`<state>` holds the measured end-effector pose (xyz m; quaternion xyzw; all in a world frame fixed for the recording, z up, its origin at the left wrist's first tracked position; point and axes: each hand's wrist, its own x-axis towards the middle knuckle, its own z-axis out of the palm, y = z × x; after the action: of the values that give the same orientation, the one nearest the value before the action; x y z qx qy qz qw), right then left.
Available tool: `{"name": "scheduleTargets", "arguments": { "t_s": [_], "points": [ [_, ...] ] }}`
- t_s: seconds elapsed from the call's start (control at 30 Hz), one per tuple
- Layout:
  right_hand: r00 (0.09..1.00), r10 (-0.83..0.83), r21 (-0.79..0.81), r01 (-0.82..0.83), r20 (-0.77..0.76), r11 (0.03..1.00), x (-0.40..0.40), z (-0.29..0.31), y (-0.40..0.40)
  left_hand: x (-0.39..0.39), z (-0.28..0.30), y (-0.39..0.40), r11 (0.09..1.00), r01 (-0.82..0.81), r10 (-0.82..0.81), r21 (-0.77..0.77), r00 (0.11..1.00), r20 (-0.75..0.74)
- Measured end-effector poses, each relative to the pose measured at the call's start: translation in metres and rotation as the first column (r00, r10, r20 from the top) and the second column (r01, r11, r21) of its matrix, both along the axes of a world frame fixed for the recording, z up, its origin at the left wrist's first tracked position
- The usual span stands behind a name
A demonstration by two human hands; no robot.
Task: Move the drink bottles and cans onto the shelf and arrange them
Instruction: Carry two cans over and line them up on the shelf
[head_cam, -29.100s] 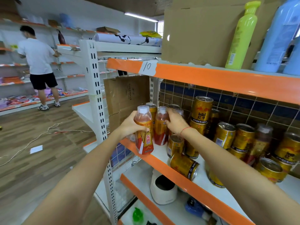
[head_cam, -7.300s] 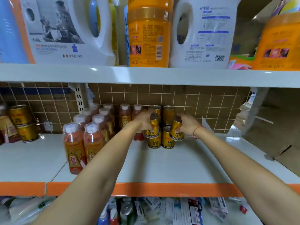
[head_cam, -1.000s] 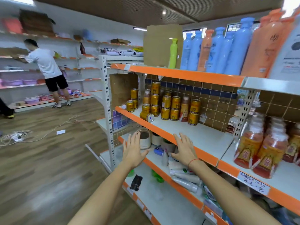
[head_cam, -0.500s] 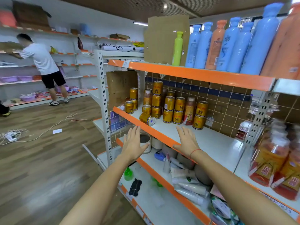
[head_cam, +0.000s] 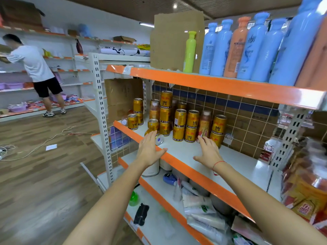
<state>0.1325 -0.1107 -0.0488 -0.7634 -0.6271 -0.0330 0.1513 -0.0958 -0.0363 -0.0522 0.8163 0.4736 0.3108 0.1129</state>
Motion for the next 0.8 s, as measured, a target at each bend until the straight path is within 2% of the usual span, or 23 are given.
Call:
{"name": "scheduleTargets", "arguments": {
  "t_s": [0.27, 0.4, 0.57, 0.8],
  "points": [
    [0.994, -0.107, -0.024, 0.106, -0.033, 0.994, 0.005, -0.002, 0.052, 0.019, 0.009, 0.077, 0.991, 0.134, -0.134, 0.003, 0.991, -0.029],
    [0.986, -0.137, 0.041, 0.142, -0.099, 0.989, 0.005, 0.010, 0.078, 0.024, 0.025, 0.114, 0.976, 0.219, -0.219, 0.005, 0.975, -0.040],
    [0.967, -0.171, 0.113, 0.194, -0.190, 0.974, 0.009, 0.019, 0.091, 0.033, 0.038, 0.147, 0.951, 0.307, -0.308, -0.026, 0.951, -0.037],
    [0.960, -0.157, 0.101, 0.184, -0.230, 0.978, 0.024, 0.038, 0.109, 0.059, 0.035, 0.170, 0.922, 0.370, -0.377, -0.114, 0.925, -0.048]
  ]
}}
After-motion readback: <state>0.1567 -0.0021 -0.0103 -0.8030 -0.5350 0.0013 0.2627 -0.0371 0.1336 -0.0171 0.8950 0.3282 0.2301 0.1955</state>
